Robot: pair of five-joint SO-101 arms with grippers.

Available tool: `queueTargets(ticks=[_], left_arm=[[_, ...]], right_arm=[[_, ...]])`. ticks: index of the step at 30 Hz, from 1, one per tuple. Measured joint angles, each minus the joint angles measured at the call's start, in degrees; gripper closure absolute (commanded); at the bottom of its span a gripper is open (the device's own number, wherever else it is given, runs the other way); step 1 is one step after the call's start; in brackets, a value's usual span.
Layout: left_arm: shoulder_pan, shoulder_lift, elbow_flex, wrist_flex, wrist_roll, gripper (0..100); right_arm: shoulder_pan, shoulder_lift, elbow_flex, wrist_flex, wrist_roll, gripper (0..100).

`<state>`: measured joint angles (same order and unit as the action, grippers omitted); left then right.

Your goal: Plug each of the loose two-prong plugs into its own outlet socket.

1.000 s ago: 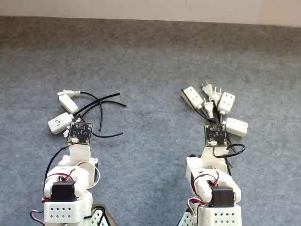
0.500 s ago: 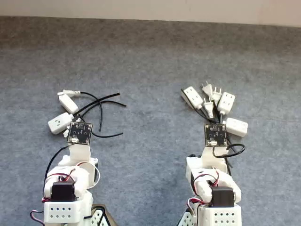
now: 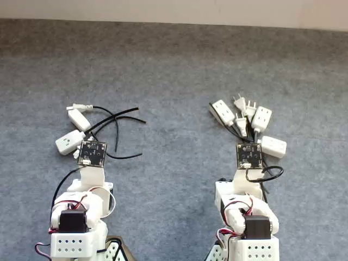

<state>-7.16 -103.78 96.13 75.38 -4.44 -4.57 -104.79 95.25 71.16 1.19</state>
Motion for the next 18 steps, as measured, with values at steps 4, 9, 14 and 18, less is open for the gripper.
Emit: queueTargets(ticks=[4,9,14,18], left_arm=[[0.00,0.00,0.00,0.00,0.00,99],[0.00,0.00,0.00,0.00,0.00,99],[8.09,0.00,0.00,0.00,0.09,99],[16.88,0.00,0.00,0.00,0.00,99]], right_arm=[[0.00,0.00,0.00,0.00,0.00,99.1],[0.00,0.00,0.00,0.00,0.00,99.1],[0.00,0.00,0.00,0.00,0.00,99.1],[0.00,0.00,0.00,0.00,-0.18,99.1]])
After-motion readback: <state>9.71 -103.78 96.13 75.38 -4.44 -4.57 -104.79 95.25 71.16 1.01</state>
